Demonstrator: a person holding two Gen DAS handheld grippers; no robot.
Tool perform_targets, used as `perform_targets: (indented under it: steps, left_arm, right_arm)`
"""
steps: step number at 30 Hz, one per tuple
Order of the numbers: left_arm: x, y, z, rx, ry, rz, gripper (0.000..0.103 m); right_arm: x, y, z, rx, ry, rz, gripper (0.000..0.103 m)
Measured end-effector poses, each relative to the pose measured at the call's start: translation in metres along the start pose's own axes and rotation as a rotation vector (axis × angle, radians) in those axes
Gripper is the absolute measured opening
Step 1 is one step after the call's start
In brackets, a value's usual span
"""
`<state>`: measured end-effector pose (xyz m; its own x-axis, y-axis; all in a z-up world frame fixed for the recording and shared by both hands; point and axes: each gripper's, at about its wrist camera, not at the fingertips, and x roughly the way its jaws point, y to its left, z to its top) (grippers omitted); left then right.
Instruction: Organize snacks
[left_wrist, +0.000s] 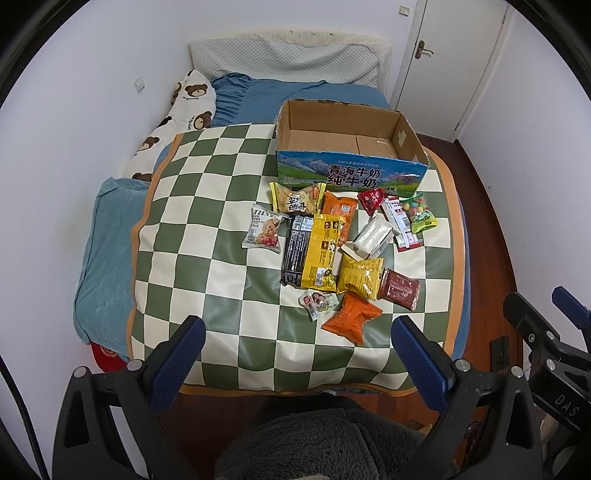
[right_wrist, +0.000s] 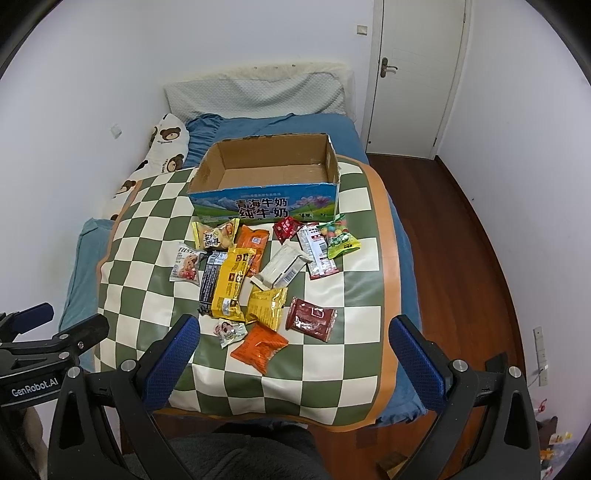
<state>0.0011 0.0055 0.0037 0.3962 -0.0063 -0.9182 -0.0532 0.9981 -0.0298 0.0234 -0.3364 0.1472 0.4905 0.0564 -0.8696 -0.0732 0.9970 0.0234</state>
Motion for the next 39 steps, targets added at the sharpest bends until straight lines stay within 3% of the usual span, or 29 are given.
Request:
perform_targets:
  steps: [12,22,28,32,39]
  left_arm:
    - [-0.006,0.001,0.008,-0.001,0.009,-0.001,0.103]
    - [0.018,0.004,0.011,-0.008,0.024,0.008,0.103]
    - [0.088,0.017,0.043,-0.003,0.048,0.097,0.103]
    - [0.151,0.022,0.066,0.028,0.122,0.131,0.103]
    - [0.26,0.013,0.093,0.088,0.279,0.068,0.103]
  right_arm:
    - [0.006,-0.003,-0.006,0.016,0.018,0.019,0.103]
    - [0.03,-0.01,-0.004,0.058,0.056,0.04,0.103]
    - [0.095,-0.019,-0.001,0.133,0.136,0.092,0.103]
    - [0.153,-0.018,0.001,0.162,0.189,0.097,0.103]
    - [0.259,-0.014,0.014,0.218,0.279,0.124,0.092]
